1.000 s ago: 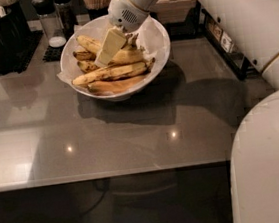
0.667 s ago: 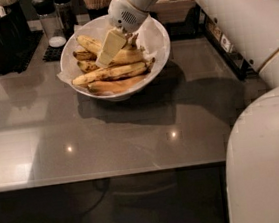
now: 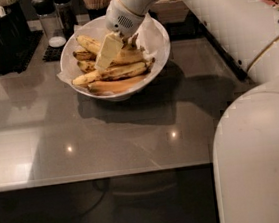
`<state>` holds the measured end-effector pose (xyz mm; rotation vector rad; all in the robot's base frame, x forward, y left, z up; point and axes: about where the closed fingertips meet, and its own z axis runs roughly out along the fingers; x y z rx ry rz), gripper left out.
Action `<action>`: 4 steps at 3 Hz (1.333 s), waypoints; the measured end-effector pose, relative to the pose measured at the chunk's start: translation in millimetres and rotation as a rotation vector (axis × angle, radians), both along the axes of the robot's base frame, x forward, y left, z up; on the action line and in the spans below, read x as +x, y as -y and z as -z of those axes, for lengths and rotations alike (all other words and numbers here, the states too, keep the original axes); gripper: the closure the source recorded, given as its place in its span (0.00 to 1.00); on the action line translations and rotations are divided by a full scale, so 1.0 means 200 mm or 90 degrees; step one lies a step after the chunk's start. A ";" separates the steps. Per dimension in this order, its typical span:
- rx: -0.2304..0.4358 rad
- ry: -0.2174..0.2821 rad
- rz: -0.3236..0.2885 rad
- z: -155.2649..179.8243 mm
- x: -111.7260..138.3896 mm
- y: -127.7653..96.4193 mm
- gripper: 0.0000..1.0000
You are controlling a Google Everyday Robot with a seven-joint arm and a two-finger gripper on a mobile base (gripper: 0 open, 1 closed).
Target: Pick banana from white bowl
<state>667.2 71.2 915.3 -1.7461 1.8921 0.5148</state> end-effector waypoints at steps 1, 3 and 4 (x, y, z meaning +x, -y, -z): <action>0.000 0.000 0.000 0.00 0.00 0.00 0.51; -0.012 -0.005 0.000 0.03 0.01 0.00 0.97; -0.042 -0.001 -0.025 0.02 0.00 -0.01 1.00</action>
Offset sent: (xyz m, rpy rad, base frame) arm 0.0020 -0.0082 -0.0076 -0.0117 0.0126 -0.0297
